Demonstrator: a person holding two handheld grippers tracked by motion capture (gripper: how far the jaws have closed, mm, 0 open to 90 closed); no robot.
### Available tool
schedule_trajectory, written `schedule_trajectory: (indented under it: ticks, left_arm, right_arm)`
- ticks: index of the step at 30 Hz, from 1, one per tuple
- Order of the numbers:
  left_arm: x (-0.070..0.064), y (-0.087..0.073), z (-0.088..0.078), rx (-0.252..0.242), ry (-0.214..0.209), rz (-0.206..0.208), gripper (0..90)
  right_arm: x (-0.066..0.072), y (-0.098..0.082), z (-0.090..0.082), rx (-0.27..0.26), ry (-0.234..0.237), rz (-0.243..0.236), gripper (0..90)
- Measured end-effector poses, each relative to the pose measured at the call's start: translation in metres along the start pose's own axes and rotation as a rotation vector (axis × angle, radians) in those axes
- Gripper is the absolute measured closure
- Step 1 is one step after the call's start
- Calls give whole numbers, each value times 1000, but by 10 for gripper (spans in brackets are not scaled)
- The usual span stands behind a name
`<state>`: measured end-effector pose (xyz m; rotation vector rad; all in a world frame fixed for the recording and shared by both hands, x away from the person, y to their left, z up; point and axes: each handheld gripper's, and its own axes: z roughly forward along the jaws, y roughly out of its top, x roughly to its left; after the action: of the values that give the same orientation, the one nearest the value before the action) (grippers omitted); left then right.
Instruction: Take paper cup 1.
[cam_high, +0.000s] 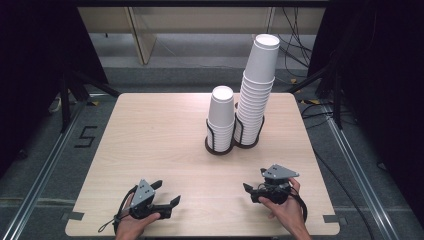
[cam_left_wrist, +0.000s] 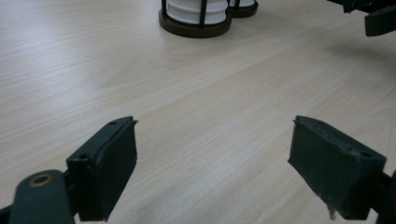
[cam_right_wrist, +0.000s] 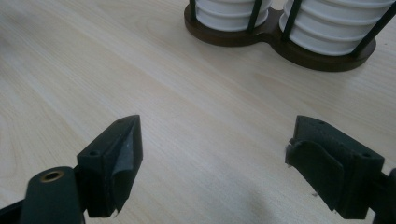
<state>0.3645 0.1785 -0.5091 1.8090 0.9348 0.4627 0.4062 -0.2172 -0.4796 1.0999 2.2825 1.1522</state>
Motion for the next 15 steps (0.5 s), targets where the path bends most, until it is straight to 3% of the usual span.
schedule_trajectory:
  ticks: [7, 15]
  left_arm:
    - [0, 0, 0, -5, -1, -6, 146]
    - [0, 1, -2, -5, -1, -10, 146]
  right_arm:
    - [0, 2, -1, -27, -15, -14, 180]
    - [4, 7, 0, -58, 8, -12, 204]
